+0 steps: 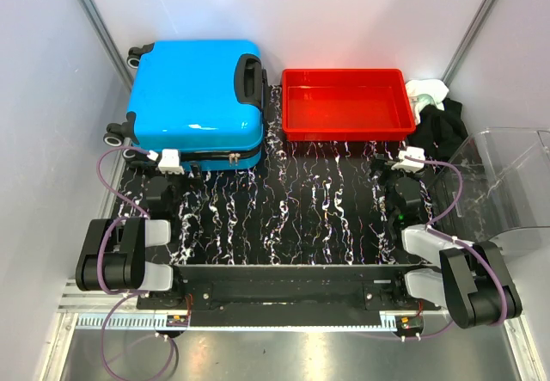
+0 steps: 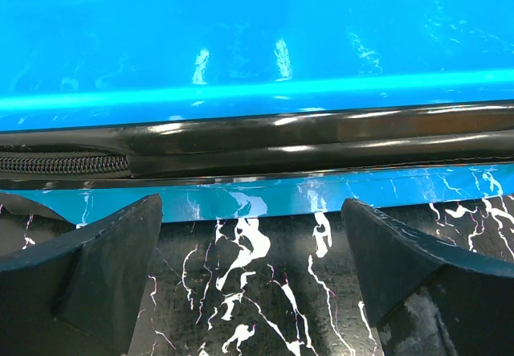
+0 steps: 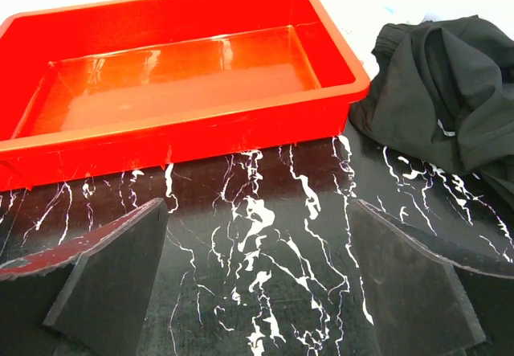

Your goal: Open, take out, and arrange the luggage

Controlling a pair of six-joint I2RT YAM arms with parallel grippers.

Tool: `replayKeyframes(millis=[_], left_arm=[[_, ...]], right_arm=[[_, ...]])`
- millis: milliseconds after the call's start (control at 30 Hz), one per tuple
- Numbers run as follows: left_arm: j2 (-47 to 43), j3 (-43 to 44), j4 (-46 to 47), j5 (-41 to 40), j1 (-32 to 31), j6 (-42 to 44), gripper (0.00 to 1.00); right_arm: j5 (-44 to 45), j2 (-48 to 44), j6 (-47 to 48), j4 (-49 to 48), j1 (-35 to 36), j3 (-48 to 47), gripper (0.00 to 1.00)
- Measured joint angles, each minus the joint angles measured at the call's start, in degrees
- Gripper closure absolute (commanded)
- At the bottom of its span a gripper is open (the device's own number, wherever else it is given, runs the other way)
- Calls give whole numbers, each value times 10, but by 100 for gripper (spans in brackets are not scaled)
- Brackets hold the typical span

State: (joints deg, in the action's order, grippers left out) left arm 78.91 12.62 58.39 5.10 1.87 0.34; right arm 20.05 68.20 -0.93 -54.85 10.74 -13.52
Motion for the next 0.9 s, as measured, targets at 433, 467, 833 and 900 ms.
replayKeyframes(millis=[433,467,833,900], left_arm=[[-18,9,-39,2,0,1,1],[-28,17,-58,2,0,2,1],[-182,136,-428,20,1,90,1],[-233,159,-498,45,1,114,1]], right_arm=[[-42,-60,-26,190,0,-90,3],[-52,-61,-29,210,0,-108,4],[-165,3,-118,456,52,-358,6],[-167,39,-123,489,88,-412,7]])
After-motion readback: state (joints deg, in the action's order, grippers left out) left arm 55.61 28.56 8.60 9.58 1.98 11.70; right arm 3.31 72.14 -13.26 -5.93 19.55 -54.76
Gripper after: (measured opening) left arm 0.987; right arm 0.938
